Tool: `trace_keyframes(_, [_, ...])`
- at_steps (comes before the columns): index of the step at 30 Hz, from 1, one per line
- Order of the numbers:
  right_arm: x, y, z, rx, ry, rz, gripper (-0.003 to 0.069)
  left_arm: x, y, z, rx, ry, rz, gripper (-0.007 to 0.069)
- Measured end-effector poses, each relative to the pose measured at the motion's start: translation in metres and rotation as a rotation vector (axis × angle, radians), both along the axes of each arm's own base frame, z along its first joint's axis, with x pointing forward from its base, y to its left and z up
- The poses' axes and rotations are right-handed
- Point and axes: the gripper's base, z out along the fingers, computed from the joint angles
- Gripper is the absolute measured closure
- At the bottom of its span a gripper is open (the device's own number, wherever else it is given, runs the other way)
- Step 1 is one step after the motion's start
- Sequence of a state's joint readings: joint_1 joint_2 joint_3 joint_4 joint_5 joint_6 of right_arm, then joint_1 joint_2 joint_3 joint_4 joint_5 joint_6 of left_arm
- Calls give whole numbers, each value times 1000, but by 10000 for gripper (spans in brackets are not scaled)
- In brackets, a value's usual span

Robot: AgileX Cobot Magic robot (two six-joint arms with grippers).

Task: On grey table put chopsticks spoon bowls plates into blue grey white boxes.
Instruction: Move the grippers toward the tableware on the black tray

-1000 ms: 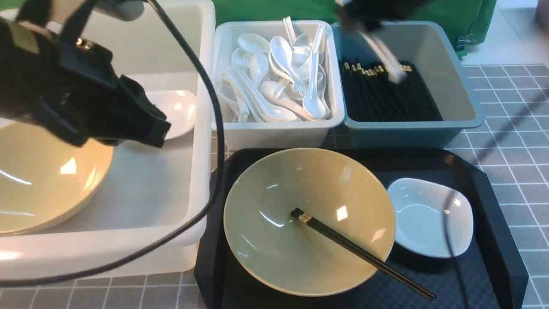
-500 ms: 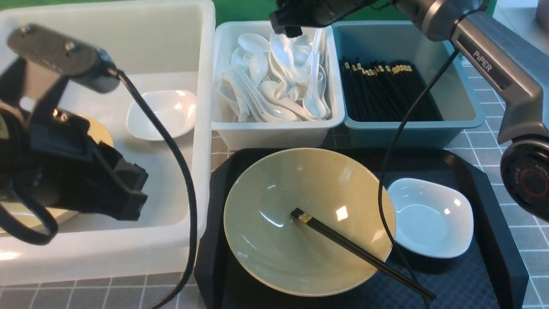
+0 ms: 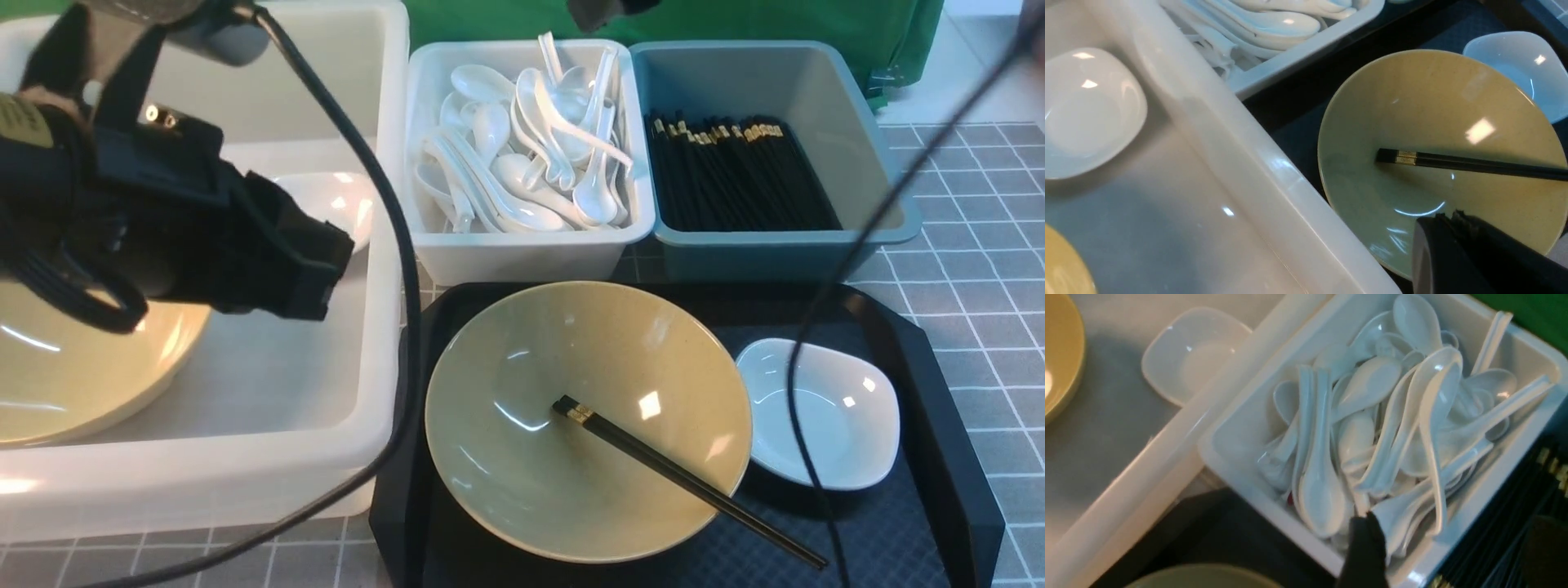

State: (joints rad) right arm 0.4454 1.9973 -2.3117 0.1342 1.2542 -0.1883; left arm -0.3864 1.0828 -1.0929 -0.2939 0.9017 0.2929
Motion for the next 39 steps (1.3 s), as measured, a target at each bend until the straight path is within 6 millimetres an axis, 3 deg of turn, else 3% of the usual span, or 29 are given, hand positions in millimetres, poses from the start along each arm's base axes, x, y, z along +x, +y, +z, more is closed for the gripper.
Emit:
trace_keyframes(2, [-37,-8,-7,-58,80,41,174,-3,0,-2,30,15,-39,635])
trace_keyframes(3, [-42,-10,-5,-58,77,44,174,-3,0,-2,31,16,-41,635])
trace_keyframes(6, [-76,-14,-32,-129,187,90,178,-5,-1,-3,41,26,-69,635])
trace_keyframes(13, [-118,7,-99,-265,393,211,178,-9,-5,-3,33,33,-149,635])
trace_keyframes(20, [-125,42,-134,-354,437,304,178,-25,2,-31,51,81,-156,635])
trace_keyframes(29, [-104,52,-193,-558,473,261,178,-42,10,-56,44,84,-132,635])
trace_keyframes(35, [-98,54,-203,-583,458,250,188,-41,9,-56,38,74,-125,635])
trace_keyframes(39, [-97,56,-203,-560,455,244,270,-40,9,-55,33,58,-119,635])
